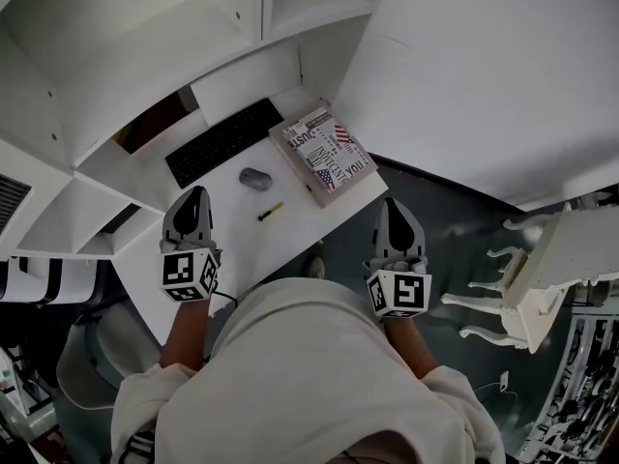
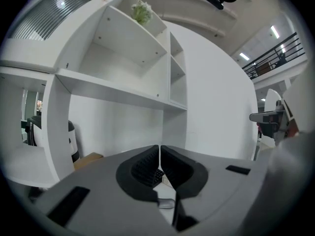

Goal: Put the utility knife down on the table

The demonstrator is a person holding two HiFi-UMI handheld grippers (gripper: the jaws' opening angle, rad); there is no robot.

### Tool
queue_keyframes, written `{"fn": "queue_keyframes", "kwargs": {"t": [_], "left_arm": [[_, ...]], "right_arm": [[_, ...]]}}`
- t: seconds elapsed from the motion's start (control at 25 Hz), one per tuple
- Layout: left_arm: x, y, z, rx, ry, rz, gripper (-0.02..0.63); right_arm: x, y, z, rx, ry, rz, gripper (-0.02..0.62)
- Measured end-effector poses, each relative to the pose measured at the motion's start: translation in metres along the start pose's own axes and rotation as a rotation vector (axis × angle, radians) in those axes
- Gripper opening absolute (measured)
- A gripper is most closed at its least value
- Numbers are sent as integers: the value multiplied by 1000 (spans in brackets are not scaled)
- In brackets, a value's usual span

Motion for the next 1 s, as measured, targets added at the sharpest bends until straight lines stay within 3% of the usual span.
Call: {"fn": "queue_keyframes", "kwargs": {"t": [0.48,1.0], "left_arm": [[6,23,-30,-103,60,-6,2],[10,25,-40,-106,71,-6,1]], "right_arm": [[8,8,-1,-23,-12,-6,3],[12,7,-7,-24,-27,-1,3]]}}
Point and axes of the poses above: the fingertips, and each gripper's own axes: z forward along the fingers, x to its left, y out of its top, the point moved 9 cm from there along -z, backward along the fingers, and after that the axes turned 3 degrees about -z, right-handed, at the moved point
